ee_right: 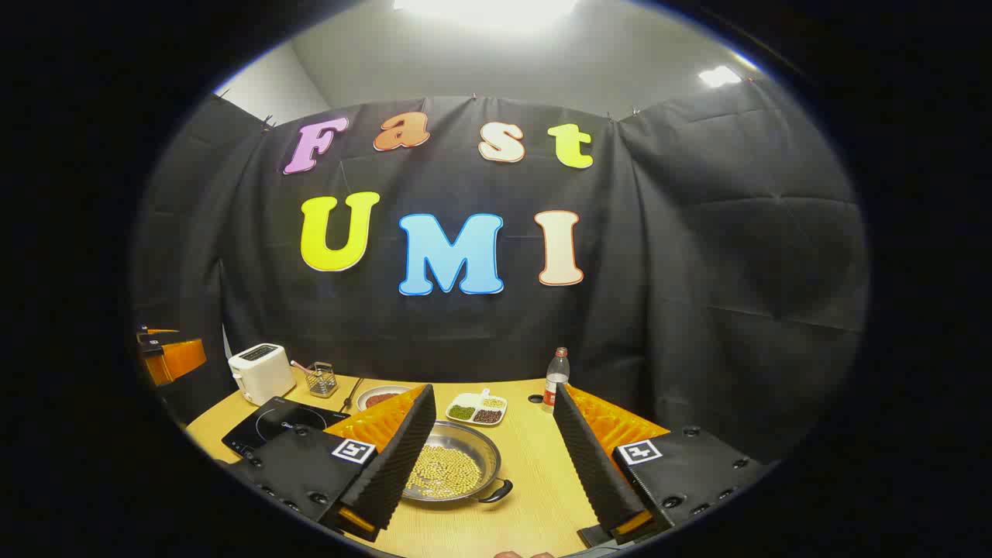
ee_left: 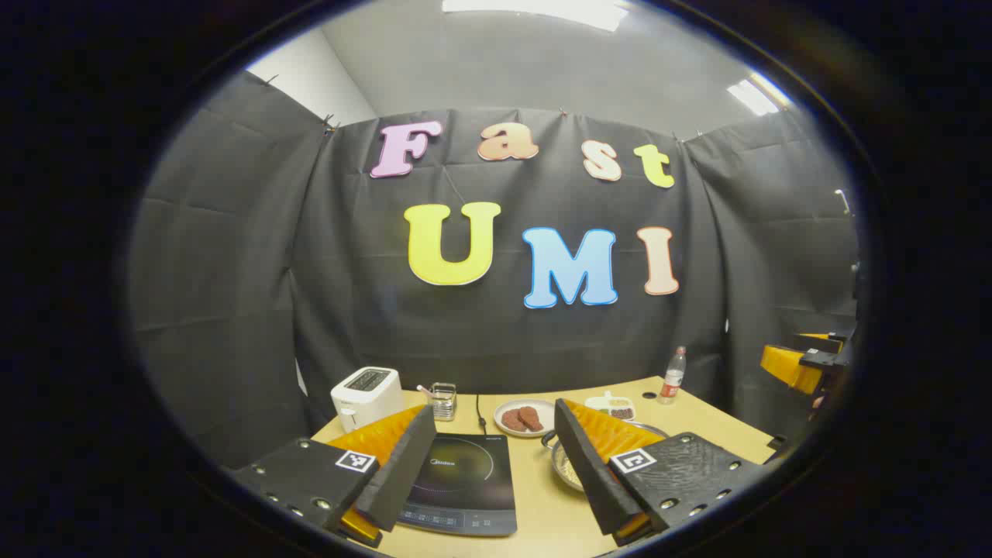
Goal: First push the handle of the pot to place it horizontally, then grasp the pot with both hands and set it on the induction cooktop.
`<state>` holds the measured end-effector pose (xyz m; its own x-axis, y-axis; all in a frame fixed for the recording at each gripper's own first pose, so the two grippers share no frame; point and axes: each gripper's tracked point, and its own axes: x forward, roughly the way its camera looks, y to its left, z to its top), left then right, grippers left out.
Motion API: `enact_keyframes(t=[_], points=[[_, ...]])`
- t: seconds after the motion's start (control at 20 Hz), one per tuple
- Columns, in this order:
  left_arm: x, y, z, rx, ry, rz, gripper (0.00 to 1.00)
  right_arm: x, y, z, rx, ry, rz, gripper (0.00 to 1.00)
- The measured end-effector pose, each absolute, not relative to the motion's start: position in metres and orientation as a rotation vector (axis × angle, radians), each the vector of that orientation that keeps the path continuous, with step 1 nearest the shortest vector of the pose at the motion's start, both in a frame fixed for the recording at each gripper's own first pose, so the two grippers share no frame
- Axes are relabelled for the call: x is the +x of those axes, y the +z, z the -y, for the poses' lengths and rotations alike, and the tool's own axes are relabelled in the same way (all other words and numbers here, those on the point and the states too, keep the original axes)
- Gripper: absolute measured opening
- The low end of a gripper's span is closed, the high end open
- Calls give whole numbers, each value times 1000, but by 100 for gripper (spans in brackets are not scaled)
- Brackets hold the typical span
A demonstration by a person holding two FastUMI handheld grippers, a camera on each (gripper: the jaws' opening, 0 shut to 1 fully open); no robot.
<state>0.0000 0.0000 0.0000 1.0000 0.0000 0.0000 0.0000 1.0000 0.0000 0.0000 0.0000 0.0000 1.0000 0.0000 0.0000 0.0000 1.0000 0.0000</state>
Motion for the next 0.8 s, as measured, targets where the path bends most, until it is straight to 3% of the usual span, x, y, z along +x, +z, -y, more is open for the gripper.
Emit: enact_keyframes(t=[0.35,0.8], points=[[1,-1,11,18,-19,-3,96,0,-5,-1,2,0,-12,98],[3,-11,12,5,-2,-26,93,4,-23,-5,0,21,-66,97]])
